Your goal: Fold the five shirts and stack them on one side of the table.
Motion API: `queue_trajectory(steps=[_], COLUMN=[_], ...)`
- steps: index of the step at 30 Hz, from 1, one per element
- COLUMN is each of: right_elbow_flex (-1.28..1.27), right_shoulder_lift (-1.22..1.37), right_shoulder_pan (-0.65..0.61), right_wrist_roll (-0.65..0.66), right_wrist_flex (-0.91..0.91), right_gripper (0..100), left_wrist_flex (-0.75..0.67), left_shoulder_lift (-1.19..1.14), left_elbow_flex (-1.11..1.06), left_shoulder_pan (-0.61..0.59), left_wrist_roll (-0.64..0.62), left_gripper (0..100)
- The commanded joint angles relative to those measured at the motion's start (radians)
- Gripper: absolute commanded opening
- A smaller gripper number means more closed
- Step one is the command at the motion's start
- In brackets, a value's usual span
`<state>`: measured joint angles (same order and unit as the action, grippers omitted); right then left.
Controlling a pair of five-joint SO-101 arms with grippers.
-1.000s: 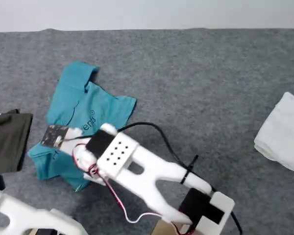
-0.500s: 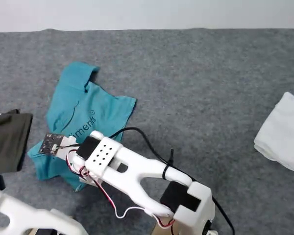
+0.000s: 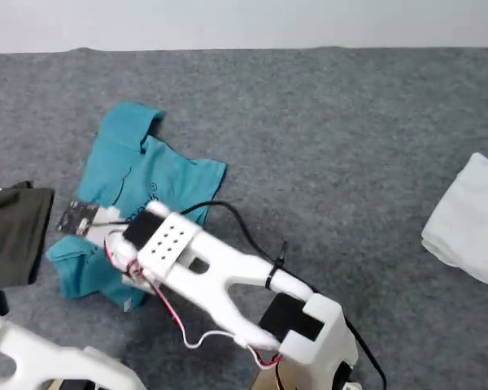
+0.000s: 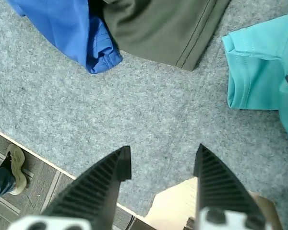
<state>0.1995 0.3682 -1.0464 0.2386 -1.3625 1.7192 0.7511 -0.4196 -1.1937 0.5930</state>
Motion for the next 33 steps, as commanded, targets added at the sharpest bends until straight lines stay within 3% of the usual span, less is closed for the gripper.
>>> queue_trajectory(steps=[1,7,17,24,33], right_elbow_flex=[0.110,0.147,0.147,0.140,0.140], right_shoulder_lift=[-0.047,-0.099,-0.275,-0.409,-0.466], right_shoulder_pan=[0.068,0.177,0.334,0.499,0.771], right_wrist_roll=[0.011,0.049,0.127,0.164,0.209], right_wrist_flex=[-0.110,-0.252,-0.406,-0.426,-0.424], right_gripper=[1.1,1.0,1.0,1.0,1.0], left_wrist_flex=[-0.018,-0.046,-0.038,-0.029,0.031], left_shoulder_lift=[0.025,0.025,0.025,0.025,0.025], left_elbow_flex=[0.008,0.008,0.010,0.010,0.002], left_shoulder_pan=[0.005,0.008,0.124,0.187,0.407], left_wrist_roll=[0.009,0.009,0.008,0.006,0.005], left_gripper=[22,22,22,22,22])
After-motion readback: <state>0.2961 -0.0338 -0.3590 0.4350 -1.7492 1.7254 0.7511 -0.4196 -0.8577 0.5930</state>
